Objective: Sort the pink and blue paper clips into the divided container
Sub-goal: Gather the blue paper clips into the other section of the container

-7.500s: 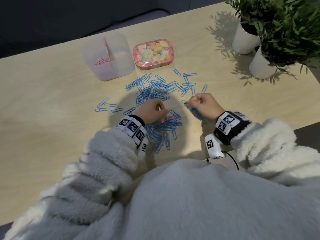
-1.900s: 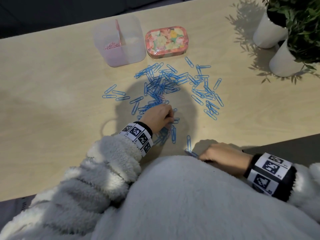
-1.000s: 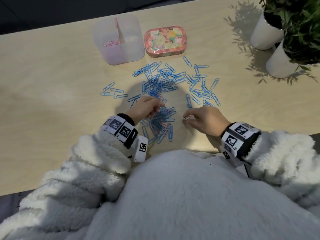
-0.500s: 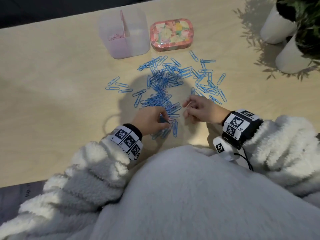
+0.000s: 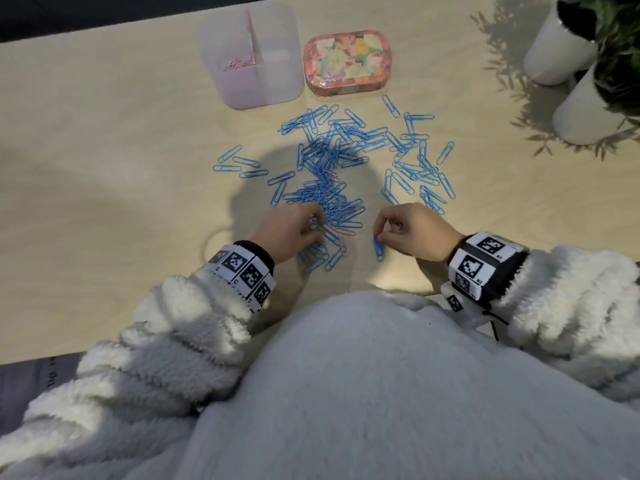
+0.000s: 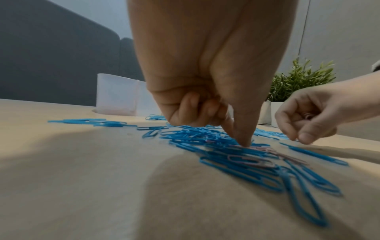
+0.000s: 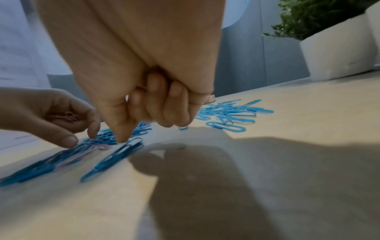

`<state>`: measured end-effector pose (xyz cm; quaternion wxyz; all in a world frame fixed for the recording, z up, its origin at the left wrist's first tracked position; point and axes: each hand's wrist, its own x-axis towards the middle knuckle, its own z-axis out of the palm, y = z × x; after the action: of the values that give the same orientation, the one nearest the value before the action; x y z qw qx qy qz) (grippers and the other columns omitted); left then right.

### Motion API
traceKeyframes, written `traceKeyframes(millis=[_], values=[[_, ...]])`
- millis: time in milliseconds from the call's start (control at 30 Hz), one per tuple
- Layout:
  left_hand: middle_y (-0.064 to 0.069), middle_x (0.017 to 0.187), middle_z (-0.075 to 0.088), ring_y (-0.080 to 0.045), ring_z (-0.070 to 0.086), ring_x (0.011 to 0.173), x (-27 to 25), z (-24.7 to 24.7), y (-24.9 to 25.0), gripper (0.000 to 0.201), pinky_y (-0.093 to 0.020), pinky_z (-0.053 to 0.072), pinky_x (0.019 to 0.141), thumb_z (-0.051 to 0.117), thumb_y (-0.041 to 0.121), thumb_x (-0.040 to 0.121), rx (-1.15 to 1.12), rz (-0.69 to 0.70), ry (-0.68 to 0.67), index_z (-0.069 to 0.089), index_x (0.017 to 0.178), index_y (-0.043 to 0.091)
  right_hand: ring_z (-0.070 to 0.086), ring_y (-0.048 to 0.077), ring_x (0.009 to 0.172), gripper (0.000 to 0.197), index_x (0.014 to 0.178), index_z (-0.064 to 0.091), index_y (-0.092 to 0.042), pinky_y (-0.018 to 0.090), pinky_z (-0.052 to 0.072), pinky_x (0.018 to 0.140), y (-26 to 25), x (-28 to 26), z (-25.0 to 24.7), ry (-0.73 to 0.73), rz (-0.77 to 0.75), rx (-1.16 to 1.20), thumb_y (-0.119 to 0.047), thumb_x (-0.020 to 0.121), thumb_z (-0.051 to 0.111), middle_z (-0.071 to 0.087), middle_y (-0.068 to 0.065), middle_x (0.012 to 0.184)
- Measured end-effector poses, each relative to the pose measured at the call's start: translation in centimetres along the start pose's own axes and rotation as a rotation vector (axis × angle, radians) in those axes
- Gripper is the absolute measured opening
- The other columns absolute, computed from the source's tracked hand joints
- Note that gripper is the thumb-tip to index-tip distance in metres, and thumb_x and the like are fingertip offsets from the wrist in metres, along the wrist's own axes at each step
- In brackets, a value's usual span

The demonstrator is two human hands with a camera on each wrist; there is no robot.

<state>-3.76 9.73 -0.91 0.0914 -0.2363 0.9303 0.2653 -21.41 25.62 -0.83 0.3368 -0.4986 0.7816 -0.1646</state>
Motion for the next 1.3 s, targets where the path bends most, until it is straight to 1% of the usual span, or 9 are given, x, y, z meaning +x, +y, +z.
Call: traceKeyframes(millis=[133,267,467,667,933,1033,1133,1200,1300], values=[[0.000,0.088,0.065,-0.023,0.061,0.092,0.6,0.8,1.1,0.016,-0.031,0.040,0.068,0.056,0.029,0.086,0.059,0.073,0.029,0.061,0.100,0.023,0.050,0.013,0.063,0.006,0.083,0.067,-0.021,0.026,0.035,0.065,-1.7,0.6,1.1,0.039,0.009,-0.044,-0.025,0.080,0.064,0.046,-0.008,0.057],[-0.003,0.097,0.066,-0.026,0.060,0.096,1.3,1.1,1.5,0.014,-0.034,0.042,0.071,0.055,0.022,0.084,0.133,0.063,0.006,0.062,0.097,0.022,0.059,0.023,0.088,0.033,0.087,0.062,-0.022,0.029,0.037,0.068,-3.7,1.9,2.5,0.030,0.036,-0.173,-0.048,0.070,0.071,0.065,0.001,0.088],[-0.005,0.089,0.064,-0.026,0.058,0.091,1.2,0.5,0.2,0.007,-0.033,0.041,0.072,0.060,0.018,0.083,-0.001,0.000,-0.043,0.061,0.089,0.016,0.059,0.024,0.094,0.014,0.087,0.063,-0.019,0.026,0.032,0.068,-4.0,2.6,2.8,0.002,0.107,-0.074,-0.028,0.077,0.068,0.063,0.000,0.090],[0.009,0.061,0.042,-0.013,0.041,0.059,0.9,-1.9,-1.1,0.005,-0.028,0.031,0.062,0.055,0.020,0.088,-0.224,-0.093,0.043,0.053,0.086,0.015,0.061,0.023,0.091,0.004,0.079,0.064,-0.017,0.027,0.038,0.069,-4.0,2.5,2.1,-0.011,0.156,-0.052,-0.019,0.081,0.061,0.060,-0.002,0.082],[-0.002,0.072,0.049,-0.019,0.043,0.075,5.3,-12.3,-4.0,0.022,-0.028,0.034,0.068,0.048,0.016,0.086,-0.266,-0.283,0.302,0.042,0.065,0.018,0.060,0.033,0.094,0.013,0.091,0.063,-0.012,0.034,0.042,0.071,-5.6,3.3,2.9,-0.052,0.105,-0.241,-0.018,0.085,0.052,0.063,0.010,0.105],[-0.008,0.085,0.053,-0.018,0.048,0.083,7.7,-15.8,-5.2,0.029,-0.028,0.038,0.074,0.050,0.015,0.085,-0.239,-0.308,0.376,0.040,0.059,0.022,0.060,0.034,0.091,0.019,0.094,0.060,-0.005,0.038,0.048,0.073,-5.6,3.5,3.1,-0.149,0.084,-0.258,-0.018,0.090,0.047,0.061,0.015,0.103],[-0.015,0.091,0.059,-0.024,0.056,0.091,9.6,-18.1,-6.4,0.016,-0.031,0.043,0.080,0.051,0.012,0.085,-0.197,-0.337,0.439,0.050,0.070,0.015,0.060,0.029,0.090,0.015,0.093,0.059,-0.009,0.033,0.043,0.072,-5.0,3.4,2.4,-0.174,0.067,-0.176,-0.021,0.089,0.051,0.064,0.011,0.098],[-0.020,0.102,0.065,-0.030,0.059,0.100,10.8,-18.9,-7.2,0.008,-0.032,0.045,0.084,0.049,0.011,0.086,-0.185,-0.358,0.459,0.055,0.081,0.012,0.057,0.023,0.078,0.004,0.084,0.058,-0.015,0.030,0.039,0.069,-4.5,3.4,1.5,-0.107,0.058,-0.013,-0.017,0.085,0.056,0.062,0.006,0.084],[-0.018,0.108,0.066,-0.032,0.059,0.103,12.6,-19.0,-8.3,0.017,-0.032,0.046,0.087,0.048,0.012,0.087,-0.200,-0.394,0.473,0.063,0.090,0.005,0.041,0.009,0.054,0.016,0.069,0.053,-0.016,0.025,0.033,0.056,-3.7,3.9,-0.5,-0.047,0.054,0.208,-0.010,0.082,0.060,0.047,-0.004,0.060]])
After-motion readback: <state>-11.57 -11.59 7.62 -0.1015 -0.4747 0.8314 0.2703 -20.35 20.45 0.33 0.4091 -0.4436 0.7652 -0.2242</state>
